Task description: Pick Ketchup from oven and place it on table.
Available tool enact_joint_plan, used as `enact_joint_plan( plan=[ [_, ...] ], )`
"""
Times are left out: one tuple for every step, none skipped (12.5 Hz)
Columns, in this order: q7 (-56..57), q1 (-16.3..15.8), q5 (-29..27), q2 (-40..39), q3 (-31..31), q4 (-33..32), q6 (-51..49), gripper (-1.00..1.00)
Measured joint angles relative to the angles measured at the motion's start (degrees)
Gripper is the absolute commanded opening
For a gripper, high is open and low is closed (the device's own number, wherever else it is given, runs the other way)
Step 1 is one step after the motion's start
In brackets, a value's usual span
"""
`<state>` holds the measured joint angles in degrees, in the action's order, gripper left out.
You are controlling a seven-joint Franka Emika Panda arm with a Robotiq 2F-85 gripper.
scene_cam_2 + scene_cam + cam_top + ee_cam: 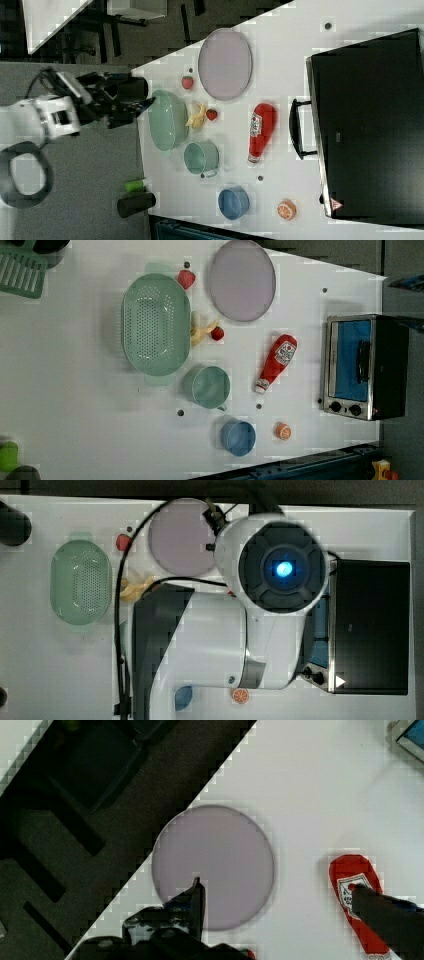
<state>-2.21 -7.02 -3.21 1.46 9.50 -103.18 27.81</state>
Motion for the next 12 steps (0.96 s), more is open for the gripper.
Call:
enact_joint_plan(
  plan=[
    [-0.13, -0.04, 1.45, -0.10, -0.27, 1.40, -3.05, 1.00],
    [-0.69, 0.05, 4.47, -0.56, -0.58, 3.19, -9.48, 1.00],
    [-2.39, 0.14, 4.94, -0.93, -0.72, 4.03, -15.73, 1.00],
    [-4.31, 0.62, 6.15, -1.06, -1.18, 4.59, -21.56, 1.00],
    [-4.47, 0.71, 4.34, -1.27, -1.18, 5.04, -23.61, 1.00],
    [-4.95, 0.26, 3.50, -1.73, -0.68, 6.21, -27.03, 1.00],
    [-4.99, 0.27, 3.84, -2.09, -0.66, 8.00, -28.69, 1.00],
    [-5.48, 0.10, 3.91, -2.03, -0.67, 8.73, -28.45, 1.00],
    [-5.68, 0.14, 4.81, -1.74, -0.78, 8.95, -28.49, 1.00],
    [-6.04, 0.30, 5.24, -1.35, -0.86, 9.06, -28.18, 1.00],
    [-6.32, -0.10, 5.76, -1.02, -0.40, 9.01, -26.63, 1.00],
    [-6.32, -0.24, 5.28, -0.85, -0.31, 9.12, -26.44, 1.00]
  ],
)
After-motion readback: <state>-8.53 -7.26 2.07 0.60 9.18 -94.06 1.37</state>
